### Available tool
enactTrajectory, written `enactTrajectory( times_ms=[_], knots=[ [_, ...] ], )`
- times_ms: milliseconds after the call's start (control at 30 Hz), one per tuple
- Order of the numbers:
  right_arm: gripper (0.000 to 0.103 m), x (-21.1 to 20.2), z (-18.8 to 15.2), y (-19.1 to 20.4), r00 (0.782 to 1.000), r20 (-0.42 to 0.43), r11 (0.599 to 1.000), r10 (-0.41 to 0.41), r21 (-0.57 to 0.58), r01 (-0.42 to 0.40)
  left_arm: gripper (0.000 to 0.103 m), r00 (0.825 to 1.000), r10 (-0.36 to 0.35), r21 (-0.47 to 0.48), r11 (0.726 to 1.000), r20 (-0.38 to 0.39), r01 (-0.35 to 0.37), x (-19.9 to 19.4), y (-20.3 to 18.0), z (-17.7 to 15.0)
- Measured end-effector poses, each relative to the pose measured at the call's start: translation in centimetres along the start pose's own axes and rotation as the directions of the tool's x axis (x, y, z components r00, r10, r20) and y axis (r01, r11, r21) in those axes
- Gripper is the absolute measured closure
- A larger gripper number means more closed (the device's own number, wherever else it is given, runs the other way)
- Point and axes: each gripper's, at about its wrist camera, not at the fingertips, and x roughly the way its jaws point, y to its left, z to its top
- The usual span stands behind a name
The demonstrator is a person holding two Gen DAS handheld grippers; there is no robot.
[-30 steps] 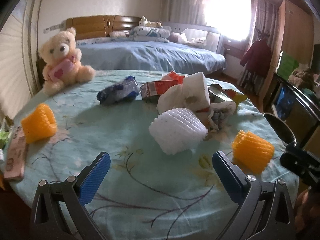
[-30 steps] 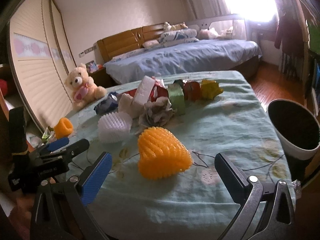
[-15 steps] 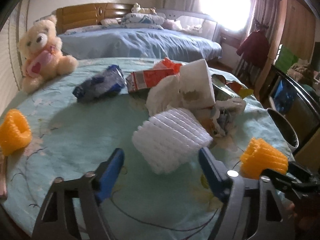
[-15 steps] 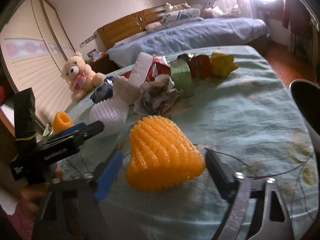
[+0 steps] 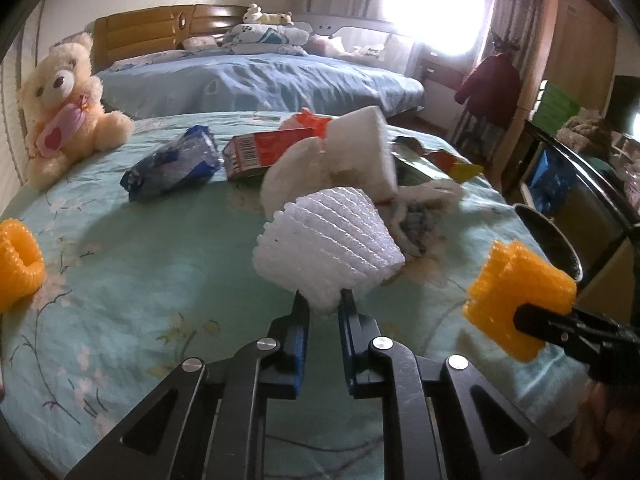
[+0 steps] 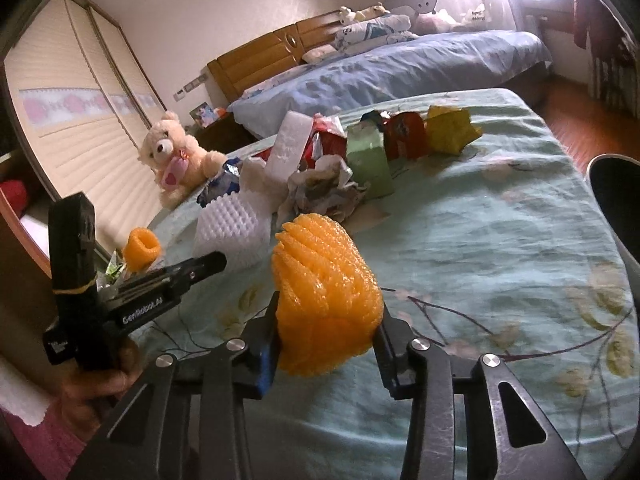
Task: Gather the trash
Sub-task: 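Grasp the white foam net with left tool while right tool grasps orange foam net, then carry both foam nets over the trash bin and open both tools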
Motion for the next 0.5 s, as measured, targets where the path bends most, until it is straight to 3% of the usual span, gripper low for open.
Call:
enactTrajectory(
  times_ms=[500],
  knots=[
    [0.062, -4.8, -0.1, -5.7, 0.992, 0.083, 0.99, -0.09, 0.115, 0.08, 0.09, 0.995, -0.096, 0.131, 0.986, -0.023, 0.098, -0.5, -6.7, 0.7]
  ],
)
